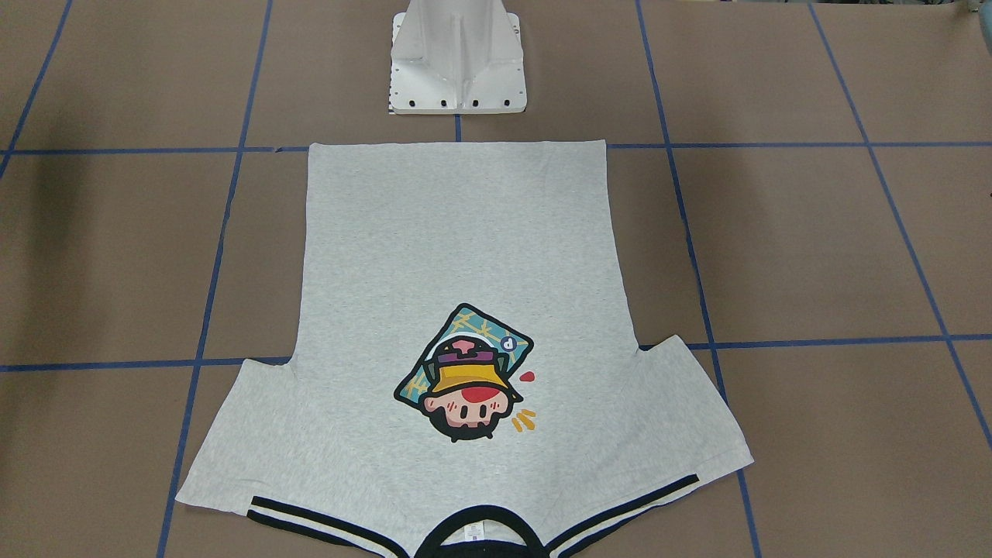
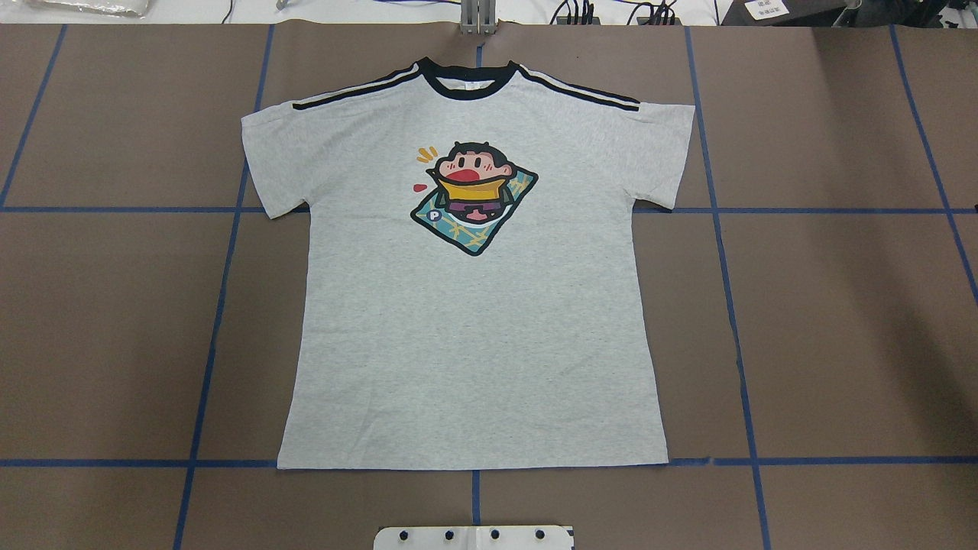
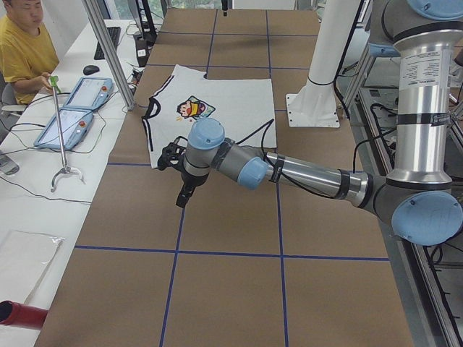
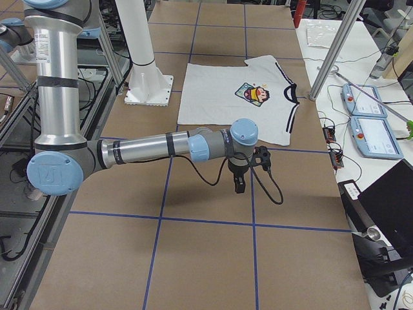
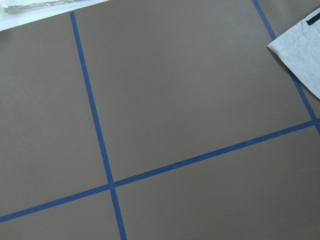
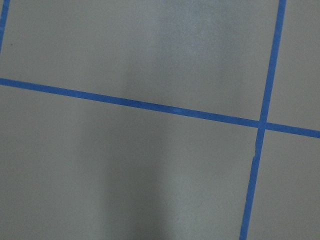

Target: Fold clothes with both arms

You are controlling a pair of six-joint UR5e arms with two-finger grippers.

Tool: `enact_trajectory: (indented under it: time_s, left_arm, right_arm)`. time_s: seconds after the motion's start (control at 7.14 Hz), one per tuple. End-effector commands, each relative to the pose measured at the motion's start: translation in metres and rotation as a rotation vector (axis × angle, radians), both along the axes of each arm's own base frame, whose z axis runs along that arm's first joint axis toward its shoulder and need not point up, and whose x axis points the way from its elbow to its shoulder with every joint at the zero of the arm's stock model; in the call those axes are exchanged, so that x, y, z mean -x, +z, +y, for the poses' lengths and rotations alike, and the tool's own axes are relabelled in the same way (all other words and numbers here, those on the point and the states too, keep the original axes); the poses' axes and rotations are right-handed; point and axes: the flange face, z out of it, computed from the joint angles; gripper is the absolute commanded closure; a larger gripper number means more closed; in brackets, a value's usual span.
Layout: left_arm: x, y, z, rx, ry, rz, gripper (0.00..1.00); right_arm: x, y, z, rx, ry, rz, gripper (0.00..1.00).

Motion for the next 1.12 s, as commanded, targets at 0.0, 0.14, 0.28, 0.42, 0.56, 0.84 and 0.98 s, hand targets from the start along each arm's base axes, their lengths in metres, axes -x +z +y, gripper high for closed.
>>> enact_trajectory:
  time_s: [0.0,0.14,0.28,0.42,0.56,0.84,0.98]
  left_arm:
    - [-0.008,-0.002,-0.001,-0.003,0.014,0.002,0.00]
    - [-0.008,-0.002,0.004,-0.002,0.019,0.006,0.00]
    - [-0.009,-0.004,0.004,-0.012,0.020,0.007,0.00]
    - [-0.011,-0.001,0.005,-0.002,0.025,0.006,0.00]
    - [-0.011,-0.005,0.010,-0.017,0.029,0.012,0.00]
    - [-0.016,-0.005,0.011,0.006,0.033,0.041,0.00]
    - [-0.020,-0.006,0.009,0.010,0.036,0.043,0.00]
  right_arm:
    - [0.018,-0.006,-0.017,0.017,0.033,-0.007,0.00]
    - [0.044,-0.006,-0.044,0.045,0.064,-0.021,0.00]
    - [0.075,-0.008,-0.079,0.061,0.113,-0.050,0.00]
    - [0.116,-0.015,-0.109,0.074,0.165,-0.073,0.00]
    - [0.158,-0.013,-0.124,0.038,0.173,-0.075,0.00]
    - [0.216,-0.040,-0.146,-0.072,0.173,-0.098,0.00]
    - [0.242,-0.057,-0.151,-0.146,0.218,-0.080,0.01]
